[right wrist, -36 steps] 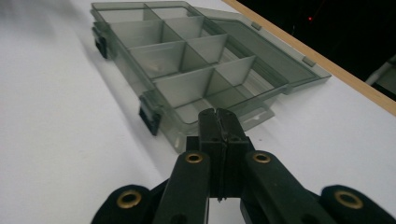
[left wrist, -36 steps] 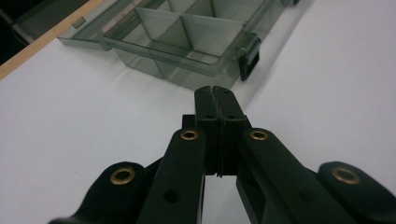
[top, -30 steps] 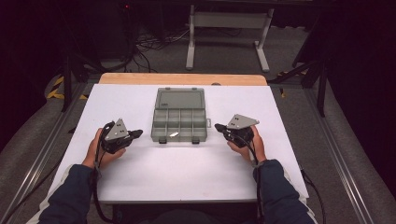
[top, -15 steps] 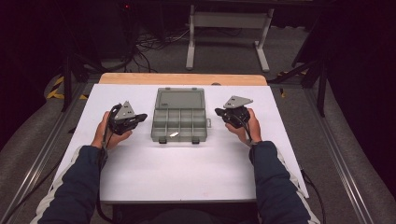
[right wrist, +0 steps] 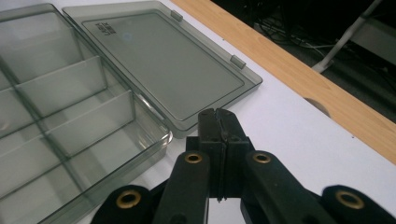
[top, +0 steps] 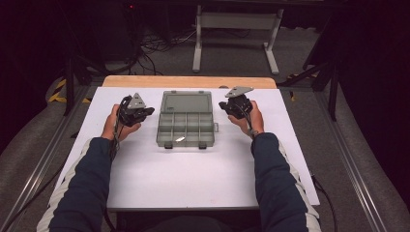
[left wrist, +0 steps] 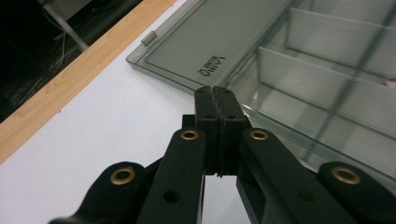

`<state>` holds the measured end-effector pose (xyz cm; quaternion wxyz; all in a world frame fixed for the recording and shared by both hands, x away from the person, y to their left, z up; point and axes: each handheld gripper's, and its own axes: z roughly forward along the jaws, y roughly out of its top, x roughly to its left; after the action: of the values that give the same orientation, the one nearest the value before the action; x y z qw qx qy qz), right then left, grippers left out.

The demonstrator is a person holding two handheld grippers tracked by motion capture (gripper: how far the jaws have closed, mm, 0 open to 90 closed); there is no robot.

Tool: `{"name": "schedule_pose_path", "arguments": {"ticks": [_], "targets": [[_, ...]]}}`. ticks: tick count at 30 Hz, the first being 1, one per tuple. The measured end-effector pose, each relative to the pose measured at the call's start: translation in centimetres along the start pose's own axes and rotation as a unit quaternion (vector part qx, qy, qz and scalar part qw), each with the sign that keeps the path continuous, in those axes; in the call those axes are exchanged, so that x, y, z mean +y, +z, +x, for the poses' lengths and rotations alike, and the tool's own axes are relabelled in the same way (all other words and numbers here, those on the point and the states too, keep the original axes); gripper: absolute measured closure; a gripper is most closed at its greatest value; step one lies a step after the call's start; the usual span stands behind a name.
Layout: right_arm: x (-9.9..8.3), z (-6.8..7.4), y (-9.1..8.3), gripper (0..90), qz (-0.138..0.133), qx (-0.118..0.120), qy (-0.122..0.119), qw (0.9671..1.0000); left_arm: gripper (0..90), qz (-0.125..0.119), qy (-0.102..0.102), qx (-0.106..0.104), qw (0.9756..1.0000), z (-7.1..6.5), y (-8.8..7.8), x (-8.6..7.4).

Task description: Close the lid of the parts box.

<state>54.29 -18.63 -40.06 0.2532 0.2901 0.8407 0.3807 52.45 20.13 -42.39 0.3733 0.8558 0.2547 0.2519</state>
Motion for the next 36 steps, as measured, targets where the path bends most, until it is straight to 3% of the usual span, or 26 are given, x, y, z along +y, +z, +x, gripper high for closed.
{"name": "schedule_pose_path", "arguments": {"ticks": [5, 14, 23, 27, 32, 36], "targets": [[0.6, -0.4, 1.3, 90.0, 0.004, -0.006, 0.007, 1.0000, 90.0, 0.009, -0.010, 0.001, 0.9999, 0.7, 1.3, 0.5], [0.9, -0.8, 3.7, 90.0, 0.043, -0.006, 0.004, 0.9990, 90.0, 0.033, -0.003, 0.007, 0.9994, 1.0, 3.7, 1.3], [0.8, -0.7, 5.6, 90.0, 0.076, -0.001, 0.001, 0.9971, 90.0, 0.058, -0.007, 0.005, 0.9983, 1.4, 5.7, 0.9], [0.6, -0.7, 6.2, 90.0, 0.096, -0.002, -0.003, 0.9954, 90.0, 0.055, -0.016, 0.006, 0.9983, 1.6, 6.0, 0.6], [0.2, -0.8, 6.8, 90.0, 0.110, 0.002, -0.005, 0.9939, 90.0, 0.075, -0.016, 0.003, 0.9970, 1.7, 6.4, 0.1], [0.1, -0.6, 7.2, 90.0, 0.122, 0.005, -0.017, 0.9924, 90.0, 0.077, -0.021, 0.001, 0.9968, 1.6, 7.0, -0.2]]}}
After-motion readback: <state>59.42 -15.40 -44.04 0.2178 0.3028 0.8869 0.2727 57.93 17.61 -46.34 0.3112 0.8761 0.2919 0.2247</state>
